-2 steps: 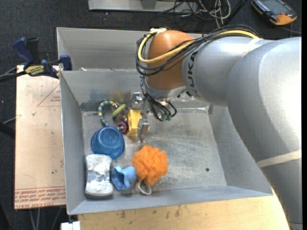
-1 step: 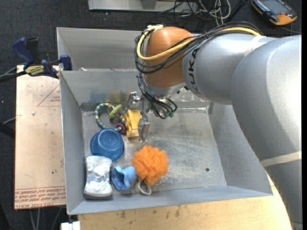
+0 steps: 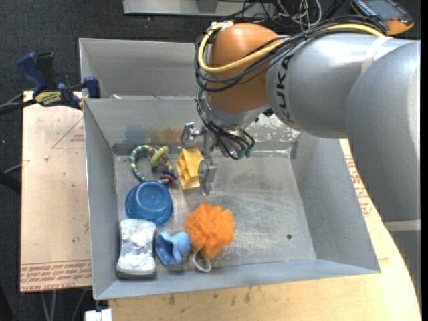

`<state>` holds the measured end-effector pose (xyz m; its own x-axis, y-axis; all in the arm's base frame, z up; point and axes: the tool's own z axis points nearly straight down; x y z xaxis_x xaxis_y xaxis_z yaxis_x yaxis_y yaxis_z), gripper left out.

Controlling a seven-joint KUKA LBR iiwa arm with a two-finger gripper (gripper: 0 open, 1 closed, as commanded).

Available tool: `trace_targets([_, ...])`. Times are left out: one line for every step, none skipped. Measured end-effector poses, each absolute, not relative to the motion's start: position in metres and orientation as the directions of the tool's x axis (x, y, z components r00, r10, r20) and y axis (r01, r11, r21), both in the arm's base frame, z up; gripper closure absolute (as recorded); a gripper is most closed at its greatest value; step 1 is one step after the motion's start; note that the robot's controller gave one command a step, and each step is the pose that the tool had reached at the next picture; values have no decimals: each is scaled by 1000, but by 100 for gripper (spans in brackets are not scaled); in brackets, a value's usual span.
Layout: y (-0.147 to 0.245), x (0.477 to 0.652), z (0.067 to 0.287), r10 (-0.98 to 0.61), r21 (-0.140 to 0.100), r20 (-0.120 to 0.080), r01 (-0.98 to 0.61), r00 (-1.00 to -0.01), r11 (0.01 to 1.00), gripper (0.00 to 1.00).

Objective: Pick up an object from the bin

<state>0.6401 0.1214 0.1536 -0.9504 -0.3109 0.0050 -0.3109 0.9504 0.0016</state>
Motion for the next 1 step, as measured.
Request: trace_targets([105, 651, 158, -300, -1, -22, -300, -954, 954, 100])
